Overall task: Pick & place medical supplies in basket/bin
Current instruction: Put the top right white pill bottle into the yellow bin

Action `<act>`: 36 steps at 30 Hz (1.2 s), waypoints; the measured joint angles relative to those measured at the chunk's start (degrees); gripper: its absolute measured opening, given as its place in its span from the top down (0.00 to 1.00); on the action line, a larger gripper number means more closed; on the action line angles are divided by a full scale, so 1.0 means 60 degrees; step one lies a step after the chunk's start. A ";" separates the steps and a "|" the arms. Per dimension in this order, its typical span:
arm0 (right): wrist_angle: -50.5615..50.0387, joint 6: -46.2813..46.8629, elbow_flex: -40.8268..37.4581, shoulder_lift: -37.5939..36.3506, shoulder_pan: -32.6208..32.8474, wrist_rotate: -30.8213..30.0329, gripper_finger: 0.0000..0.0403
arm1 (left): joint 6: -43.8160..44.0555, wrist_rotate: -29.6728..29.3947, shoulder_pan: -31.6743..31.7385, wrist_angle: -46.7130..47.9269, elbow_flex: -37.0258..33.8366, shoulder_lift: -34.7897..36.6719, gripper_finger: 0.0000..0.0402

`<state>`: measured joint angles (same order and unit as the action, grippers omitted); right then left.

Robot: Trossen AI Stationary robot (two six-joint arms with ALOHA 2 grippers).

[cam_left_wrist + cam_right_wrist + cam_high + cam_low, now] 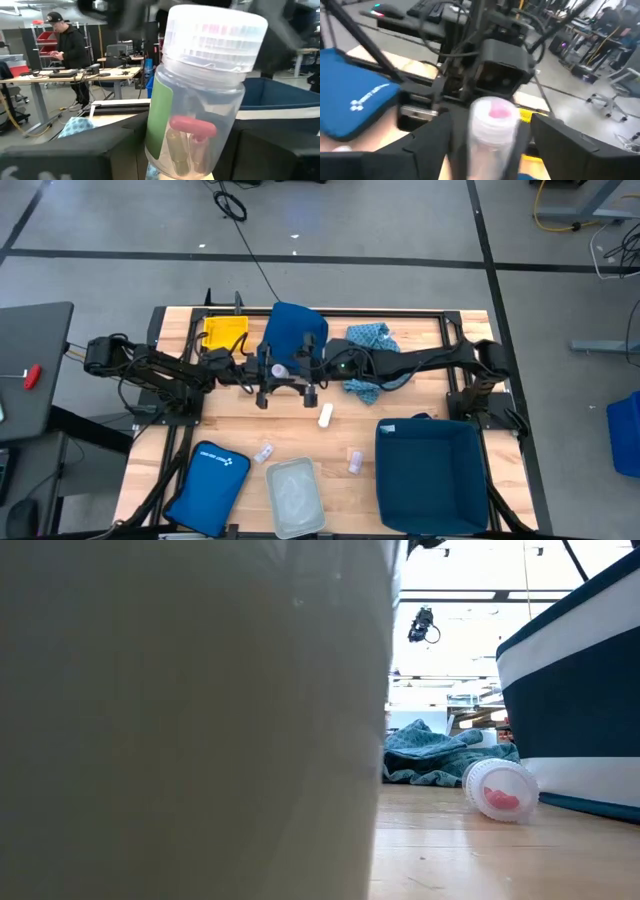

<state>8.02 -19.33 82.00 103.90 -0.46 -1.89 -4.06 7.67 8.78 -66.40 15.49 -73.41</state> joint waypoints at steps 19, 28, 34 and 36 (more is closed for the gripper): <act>-0.6706 0.1584 0.0007 -0.0962 0.1446 -0.2550 0.97 | 0.0170 -0.0890 0.0947 0.1145 -0.0091 0.0095 0.64; -0.8694 0.2401 0.0007 -0.0958 0.1427 -0.3582 0.99 | -0.0145 -0.3173 0.1330 0.3453 -0.0091 0.1140 0.65; -0.8606 0.2130 0.0007 -0.0958 0.1400 -0.3796 1.00 | 0.0232 -0.5532 0.1605 0.5415 -0.0064 0.2425 0.65; -0.8518 0.2058 0.0007 -0.0958 0.1358 -0.3796 1.00 | 0.0586 -0.6295 0.1781 0.6253 0.0001 0.2804 0.65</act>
<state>-43.09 -6.98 82.04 98.15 7.69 -24.66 -0.54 -30.11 19.46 -28.89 15.49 -56.58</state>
